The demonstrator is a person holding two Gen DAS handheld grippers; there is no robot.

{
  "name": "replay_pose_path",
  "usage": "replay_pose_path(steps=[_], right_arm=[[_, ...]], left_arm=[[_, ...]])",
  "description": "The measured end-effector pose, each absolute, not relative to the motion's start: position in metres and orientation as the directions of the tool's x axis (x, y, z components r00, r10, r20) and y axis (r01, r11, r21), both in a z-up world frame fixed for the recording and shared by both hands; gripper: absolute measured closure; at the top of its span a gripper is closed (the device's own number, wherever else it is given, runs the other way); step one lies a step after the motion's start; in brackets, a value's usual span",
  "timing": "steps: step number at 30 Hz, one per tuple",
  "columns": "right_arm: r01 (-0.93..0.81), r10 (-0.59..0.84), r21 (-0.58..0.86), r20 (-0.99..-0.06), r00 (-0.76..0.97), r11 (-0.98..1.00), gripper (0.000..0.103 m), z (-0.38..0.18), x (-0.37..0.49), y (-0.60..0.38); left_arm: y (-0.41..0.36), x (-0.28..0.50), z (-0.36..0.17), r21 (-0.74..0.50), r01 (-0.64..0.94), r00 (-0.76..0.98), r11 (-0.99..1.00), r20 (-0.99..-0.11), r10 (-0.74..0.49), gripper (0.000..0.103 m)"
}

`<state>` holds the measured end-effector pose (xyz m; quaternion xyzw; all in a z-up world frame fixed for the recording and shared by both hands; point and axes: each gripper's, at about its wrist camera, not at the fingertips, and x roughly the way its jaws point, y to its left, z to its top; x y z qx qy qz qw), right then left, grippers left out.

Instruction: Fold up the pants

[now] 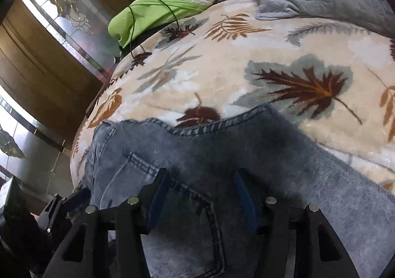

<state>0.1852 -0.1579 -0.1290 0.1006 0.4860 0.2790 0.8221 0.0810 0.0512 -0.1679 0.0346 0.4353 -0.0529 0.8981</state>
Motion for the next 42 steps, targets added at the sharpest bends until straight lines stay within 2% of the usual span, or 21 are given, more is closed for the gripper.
replay_pose_path(steps=[18, 42], right_arm=[[-0.321, 0.649, 0.565, -0.677, 0.346, 0.760, 0.045, -0.137, 0.214, -0.177], [-0.354, 0.648, 0.548, -0.694, 0.315, 0.758, 0.045, -0.138, 0.224, -0.173]], left_arm=[[0.056, 0.089, -0.170, -0.024, 0.167, 0.572, 0.986, -0.812, -0.117, 0.000], [0.059, 0.087, -0.173, -0.024, 0.218, 0.572, 0.976, -0.807, -0.147, 0.000]])
